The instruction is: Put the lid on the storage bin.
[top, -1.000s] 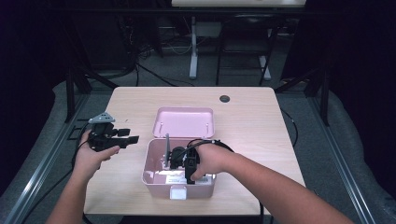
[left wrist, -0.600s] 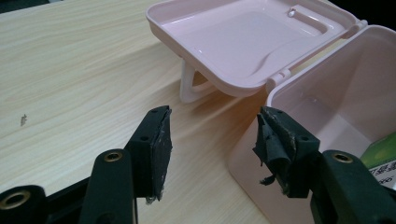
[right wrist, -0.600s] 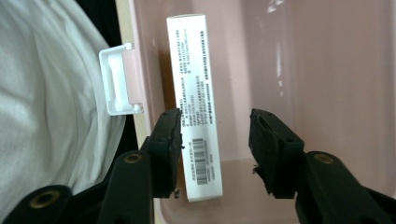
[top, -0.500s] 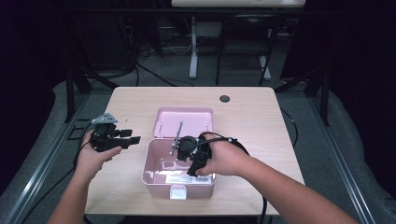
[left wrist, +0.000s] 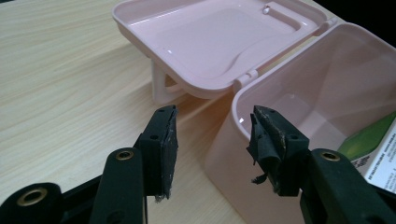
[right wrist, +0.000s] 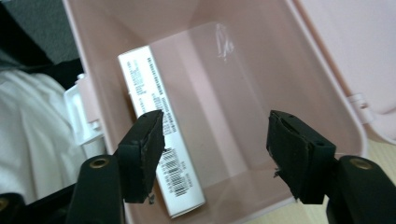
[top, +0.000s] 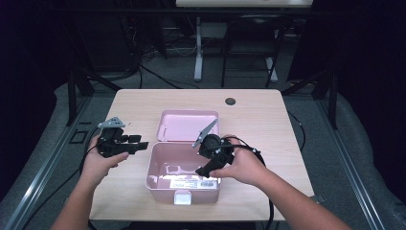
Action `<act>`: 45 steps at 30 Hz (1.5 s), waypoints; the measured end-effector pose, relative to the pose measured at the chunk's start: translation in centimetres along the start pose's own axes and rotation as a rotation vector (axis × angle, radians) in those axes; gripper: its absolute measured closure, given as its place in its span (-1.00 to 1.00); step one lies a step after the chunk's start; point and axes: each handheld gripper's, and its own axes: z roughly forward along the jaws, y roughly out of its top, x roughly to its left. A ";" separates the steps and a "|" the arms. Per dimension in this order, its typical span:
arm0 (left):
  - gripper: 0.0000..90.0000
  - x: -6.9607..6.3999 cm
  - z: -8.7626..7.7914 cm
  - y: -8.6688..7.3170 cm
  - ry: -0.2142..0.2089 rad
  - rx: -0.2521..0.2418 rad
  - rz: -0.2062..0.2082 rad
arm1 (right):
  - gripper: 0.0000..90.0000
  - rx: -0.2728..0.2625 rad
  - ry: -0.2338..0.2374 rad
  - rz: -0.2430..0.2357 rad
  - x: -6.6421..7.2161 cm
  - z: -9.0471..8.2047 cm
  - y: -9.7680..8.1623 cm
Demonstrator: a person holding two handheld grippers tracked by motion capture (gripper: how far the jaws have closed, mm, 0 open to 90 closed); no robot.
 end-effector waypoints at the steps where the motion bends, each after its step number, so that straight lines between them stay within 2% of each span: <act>1: 0.13 -0.1 0.1 0.0 0.000 0.001 -0.004 | -0.20 -0.016 -0.010 0.010 -0.2 0.0 -0.2; 4: 0.13 -0.6 0.5 0.0 -0.005 0.009 0.007 | -0.27 -0.062 -0.028 0.021 -0.4 0.1 -0.7; 8: 0.12 -1.1 0.8 0.0 -0.009 0.010 0.019 | -0.33 -0.168 -0.041 0.062 -0.6 -0.2 -1.7; 9: 0.12 -1.2 0.8 0.0 -0.010 0.008 0.025 | -0.33 -0.180 -0.058 0.067 -0.7 -0.2 -1.9; 10: 0.11 -1.3 0.8 0.0 -0.010 -0.006 0.022 | -0.34 -0.184 -0.093 0.064 -0.7 -0.1 -2.2; 11: 0.11 -1.3 0.7 0.0 -0.017 0.001 0.024 | -0.36 -0.181 -0.126 0.061 -0.7 0.0 -2.4; 13: 0.10 -1.4 0.7 0.1 -0.020 -0.007 0.016 | -0.38 -0.201 -0.167 0.085 -1.0 0.2 -3.0; 15: 0.10 -1.4 0.8 0.1 -0.022 -0.008 0.003 | -0.38 -0.248 -0.170 0.118 -1.3 0.4 -3.4; 20: 0.10 -1.6 1.0 0.1 -0.025 -0.003 0.004 | -0.34 -0.308 -0.186 0.179 -1.8 0.7 -4.5; 22: 0.07 -1.6 1.2 0.0 -0.030 -0.005 -0.002 | -0.32 -0.331 -0.174 0.224 -1.9 0.6 -5.0; 24: 0.05 -1.7 1.3 -0.1 -0.034 0.000 -0.004 | -0.32 -0.361 -0.168 0.237 -2.0 0.7 -5.2; 28: -0.05 -1.8 1.7 -0.1 -0.038 0.004 -0.001 | -0.29 -0.391 -0.196 0.259 -2.4 0.9 -5.4; 30: -0.06 -1.8 1.9 -0.2 -0.043 -0.010 -0.002 | -0.29 -0.396 -0.219 0.264 -2.7 1.0 -5.3; 32: -0.06 -1.9 2.0 -0.2 -0.054 -0.010 0.002 | -0.23 -0.440 -0.235 0.274 -3.1 1.1 -5.2; 35: -0.03 -2.1 2.0 -0.4 -0.036 -0.031 0.017 | -0.19 -0.490 -0.263 0.306 -3.7 1.1 -5.3; 38: -0.03 -1.9 2.0 -0.5 -0.043 -0.034 0.014 | -0.12 -0.538 -0.272 0.334 -4.3 1.0 -5.5; 41: -0.03 -1.9 2.1 -0.6 -0.067 -0.049 -0.001 | -0.03 -0.537 -0.311 0.338 -4.3 0.9 -5.8; 45: -0.02 -1.9 2.1 -0.7 -0.082 -0.061 -0.007 | -0.01 -0.539 -0.326 0.364 -4.4 0.7 -6.4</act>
